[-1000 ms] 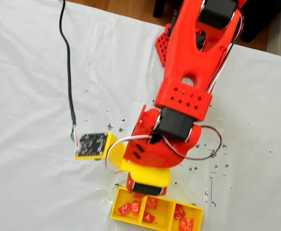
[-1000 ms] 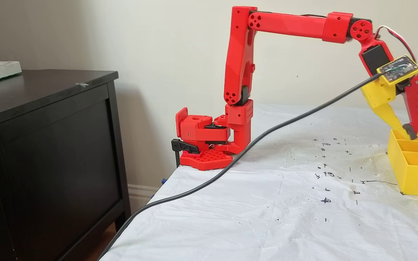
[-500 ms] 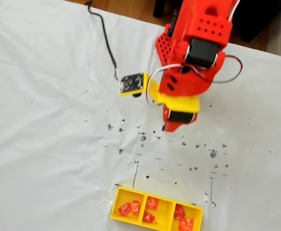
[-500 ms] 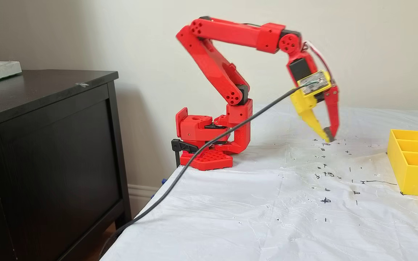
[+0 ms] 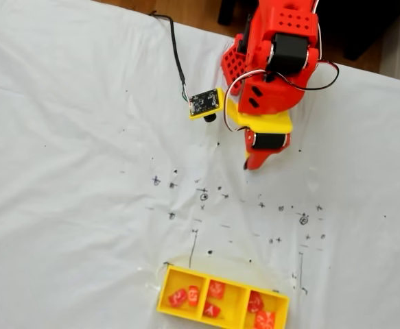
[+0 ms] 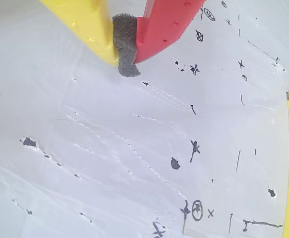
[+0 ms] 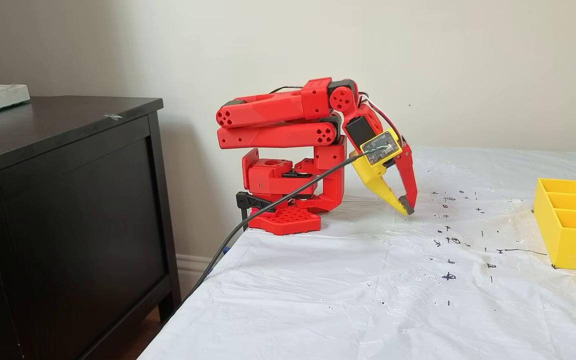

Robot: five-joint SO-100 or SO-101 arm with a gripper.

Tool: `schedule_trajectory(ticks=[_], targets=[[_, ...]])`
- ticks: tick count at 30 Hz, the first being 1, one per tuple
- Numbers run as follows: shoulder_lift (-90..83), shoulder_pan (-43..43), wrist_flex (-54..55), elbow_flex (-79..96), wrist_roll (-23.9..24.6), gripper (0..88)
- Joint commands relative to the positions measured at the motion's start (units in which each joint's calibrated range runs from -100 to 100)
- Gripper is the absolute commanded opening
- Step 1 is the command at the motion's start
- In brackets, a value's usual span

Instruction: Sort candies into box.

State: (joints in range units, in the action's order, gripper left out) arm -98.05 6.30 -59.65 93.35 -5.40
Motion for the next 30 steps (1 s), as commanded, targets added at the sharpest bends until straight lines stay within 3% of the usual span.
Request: schedule_trajectory(ticks=[1,8,19,21,22,24,25,26,28,30], targets=[[-1.0,1.3,1.0,2.8,0.7,0.1],[-1.0,1.1,-10.1,-0.4,-1.9,0.1],[-0.9,6.4,-10.6,-0.3,-4.9,0.2],[-0.9,13.1,-11.5,0.6,-11.4,0.2],[-0.9,15.7,-11.8,2.3,-17.7,0.2],[0.8,21.1,-16.8,6.7,-43.5,2.7],[1.3,23.0,-15.1,6.7,-49.4,3.1],[-0.9,25.2,-15.5,6.7,-50.9,3.8],[-1.8,29.8,-16.5,6.7,-46.4,4.3],[-1.8,34.4,-16.5,6.7,-37.5,4.8]])
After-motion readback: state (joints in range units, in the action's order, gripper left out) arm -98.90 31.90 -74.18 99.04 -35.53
